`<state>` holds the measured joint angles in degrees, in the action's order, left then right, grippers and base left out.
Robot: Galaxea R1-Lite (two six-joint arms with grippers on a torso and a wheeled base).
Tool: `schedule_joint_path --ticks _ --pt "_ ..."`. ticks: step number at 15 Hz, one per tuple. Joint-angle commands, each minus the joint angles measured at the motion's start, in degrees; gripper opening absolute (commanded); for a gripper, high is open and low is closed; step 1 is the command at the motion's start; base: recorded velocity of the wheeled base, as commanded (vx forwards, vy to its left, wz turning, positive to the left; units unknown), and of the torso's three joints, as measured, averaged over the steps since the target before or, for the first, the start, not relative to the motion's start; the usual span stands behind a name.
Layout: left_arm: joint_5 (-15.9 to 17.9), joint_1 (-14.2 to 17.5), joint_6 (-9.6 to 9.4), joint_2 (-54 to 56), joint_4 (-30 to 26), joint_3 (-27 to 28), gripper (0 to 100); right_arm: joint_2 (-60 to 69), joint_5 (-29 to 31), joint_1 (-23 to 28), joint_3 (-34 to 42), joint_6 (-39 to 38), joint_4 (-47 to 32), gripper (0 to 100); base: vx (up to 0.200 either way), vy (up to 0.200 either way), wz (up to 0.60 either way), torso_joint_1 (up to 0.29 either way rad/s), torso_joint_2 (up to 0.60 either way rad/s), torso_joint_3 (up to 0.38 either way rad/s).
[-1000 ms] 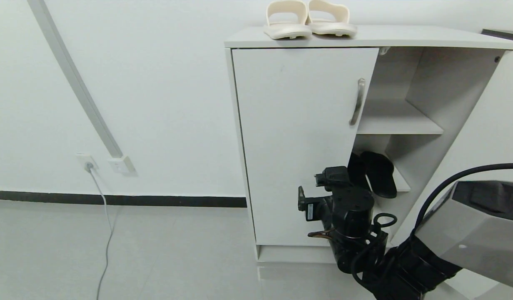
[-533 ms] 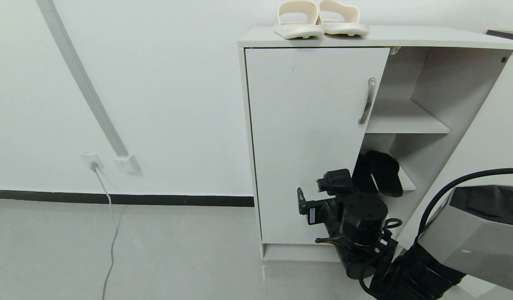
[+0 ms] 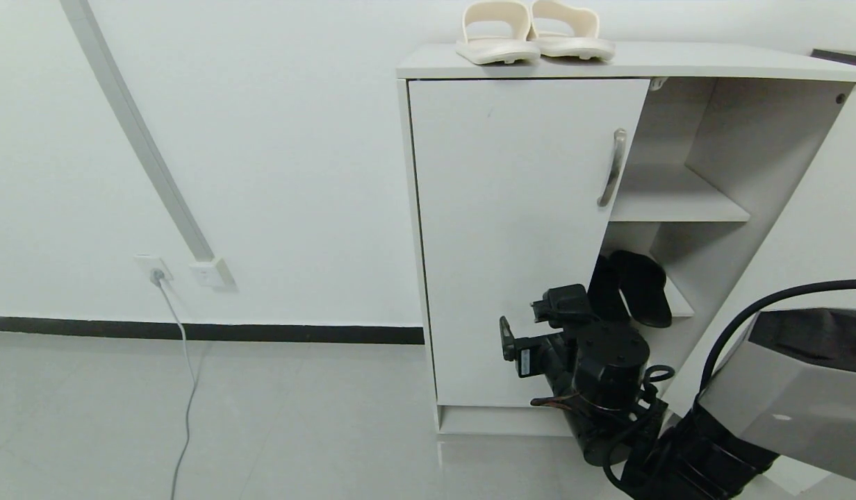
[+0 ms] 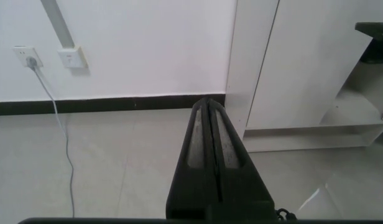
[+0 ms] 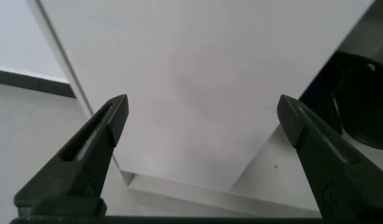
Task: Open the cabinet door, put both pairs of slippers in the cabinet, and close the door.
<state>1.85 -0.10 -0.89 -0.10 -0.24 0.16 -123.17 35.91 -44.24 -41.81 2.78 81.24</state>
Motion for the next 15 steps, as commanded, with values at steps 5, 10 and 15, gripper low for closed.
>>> schedule_joint_path --ticks 5,10,15 --pt "-0.01 0.01 0.01 0.01 0.07 0.02 0 -0.05 0.12 0.03 0.07 0.03 0.06 100 0.000 0.000 0.00 0.018 -0.28 -0.285" --pt "-0.01 0.01 0.01 0.01 0.07 0.02 0 -0.22 0.12 0.03 0.07 0.03 0.06 100 0.000 0.000 0.00 0.087 -0.46 -0.355" --pt "-0.01 0.01 0.01 0.01 0.07 0.02 0 -0.31 0.21 0.03 0.07 0.03 -0.03 100 0.000 0.000 0.00 0.135 -0.47 -0.333"
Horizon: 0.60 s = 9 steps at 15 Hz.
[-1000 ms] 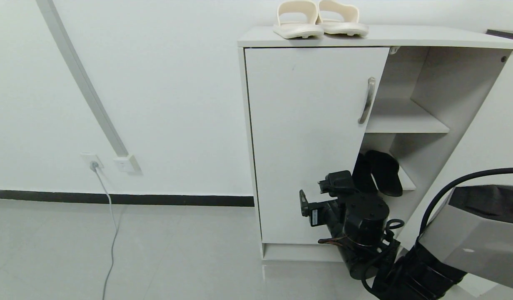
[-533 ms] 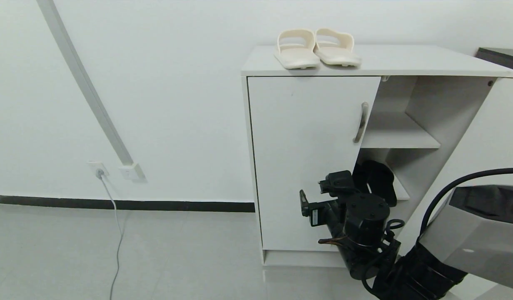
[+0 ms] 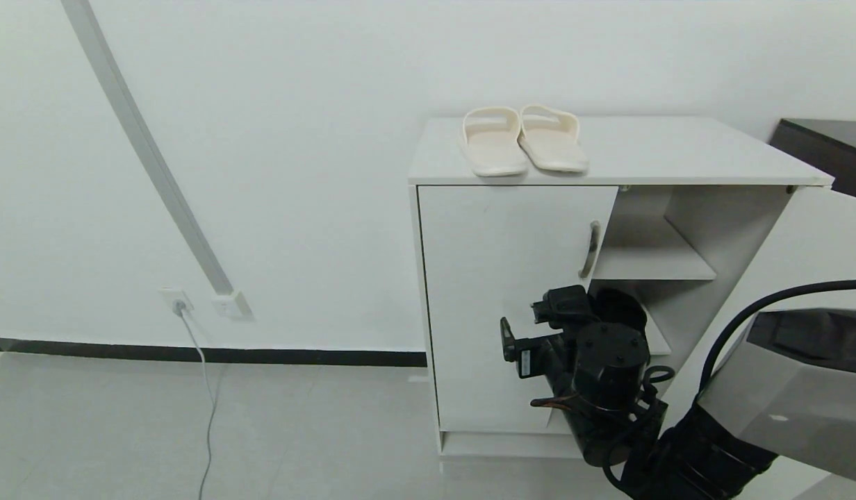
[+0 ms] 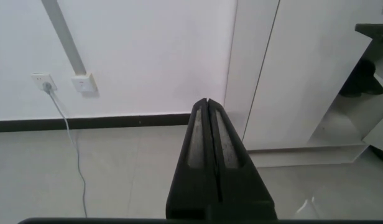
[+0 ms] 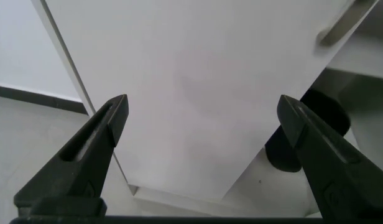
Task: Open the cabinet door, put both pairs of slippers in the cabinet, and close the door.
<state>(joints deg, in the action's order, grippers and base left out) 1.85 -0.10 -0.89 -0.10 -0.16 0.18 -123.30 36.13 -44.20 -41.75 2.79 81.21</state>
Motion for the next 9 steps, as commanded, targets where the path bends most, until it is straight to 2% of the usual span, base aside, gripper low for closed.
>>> schedule_joint_path --ticks 1,9 --pt "-0.01 0.01 0.01 0.01 -0.02 -0.01 0 -0.19 -0.01 -0.01 0.00 0.02 0.00 100 0.000 0.000 0.00 0.149 -0.48 -0.320" --pt "-0.01 0.01 0.01 0.01 -0.02 -0.01 0 -0.19 -0.01 -0.01 0.36 0.11 0.09 100 0.000 0.000 0.00 0.191 -0.50 -0.318"
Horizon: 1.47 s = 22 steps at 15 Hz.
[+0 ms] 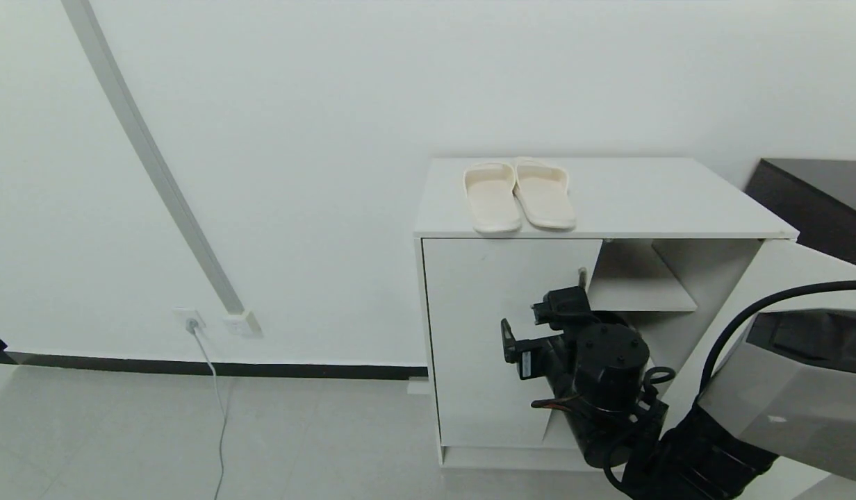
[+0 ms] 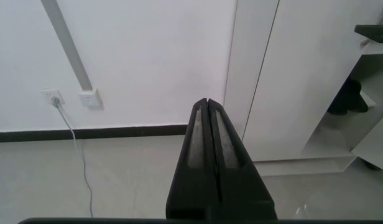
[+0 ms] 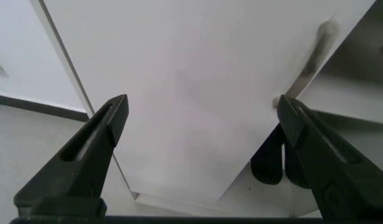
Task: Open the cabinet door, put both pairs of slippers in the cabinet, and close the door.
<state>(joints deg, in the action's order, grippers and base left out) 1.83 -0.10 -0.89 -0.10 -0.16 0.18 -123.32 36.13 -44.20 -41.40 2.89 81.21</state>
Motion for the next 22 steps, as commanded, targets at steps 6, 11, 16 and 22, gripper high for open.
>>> schedule_joint_path --ticks 6,11,16,22 --pt "0.02 0.01 0.01 0.01 -0.02 -0.01 0 -0.17 -0.01 -0.01 0.18 0.01 0.09 100 0.000 0.000 0.00 0.238 -0.56 -0.326" --pt "0.02 0.01 0.01 0.01 -0.02 -0.01 0 -0.08 -0.36 0.08 0.27 -0.08 0.35 100 0.000 0.000 0.00 0.246 -0.56 -0.318" --pt "0.02 0.01 -0.08 0.01 -0.02 -0.01 0 0.36 -1.94 0.35 0.27 1.86 3.60 100 0.000 0.000 0.00 0.065 -0.14 -0.072" --pt "0.02 0.01 -0.08 0.01 -0.02 -0.01 0 11.17 -1.94 2.02 -21.53 -7.99 -36.92 100 0.000 0.000 0.00 0.000 0.00 0.000"
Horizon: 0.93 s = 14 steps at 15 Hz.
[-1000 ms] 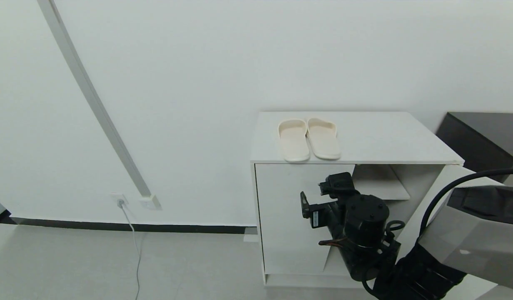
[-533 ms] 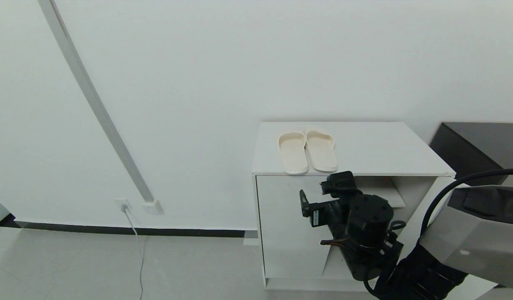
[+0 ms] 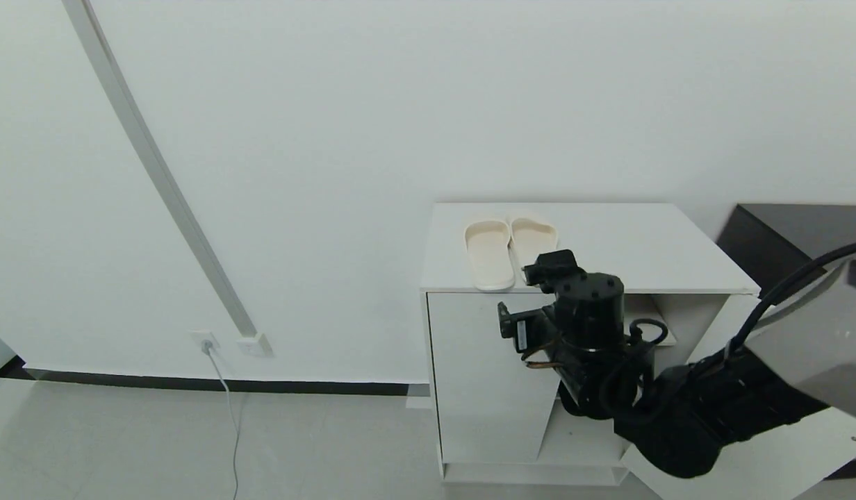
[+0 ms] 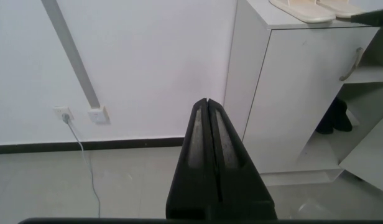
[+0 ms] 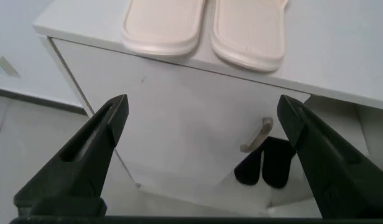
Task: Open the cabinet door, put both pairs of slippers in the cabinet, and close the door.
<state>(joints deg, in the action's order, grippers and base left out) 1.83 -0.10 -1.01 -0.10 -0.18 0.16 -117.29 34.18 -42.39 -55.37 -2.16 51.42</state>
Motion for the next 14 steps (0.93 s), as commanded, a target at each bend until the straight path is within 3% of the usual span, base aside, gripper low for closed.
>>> schedule_joint_path --ticks 1,4,12,14 --pt "0.02 0.01 0.05 0.01 0.01 0.02 0 6.10 0.01 0.20 -12.48 -5.23 -14.59 100 0.000 0.000 0.00 0.000 0.00 0.000" --pt "0.02 0.01 -0.13 0.01 0.01 -0.07 0 6.37 0.71 0.29 -18.46 -9.88 -25.67 100 0.000 0.000 0.00 0.000 0.00 0.000" --pt "0.02 0.01 0.05 0.01 0.01 0.02 0 3.20 0.71 0.20 -16.09 -11.38 -24.17 100 0.025 0.000 0.00 -0.001 0.00 0.001" --pt "-0.07 0.01 0.13 0.01 0.01 0.02 0 2.50 0.80 0.20 -15.91 -11.38 -23.73 100 0.200 0.000 0.00 0.000 0.00 0.002"
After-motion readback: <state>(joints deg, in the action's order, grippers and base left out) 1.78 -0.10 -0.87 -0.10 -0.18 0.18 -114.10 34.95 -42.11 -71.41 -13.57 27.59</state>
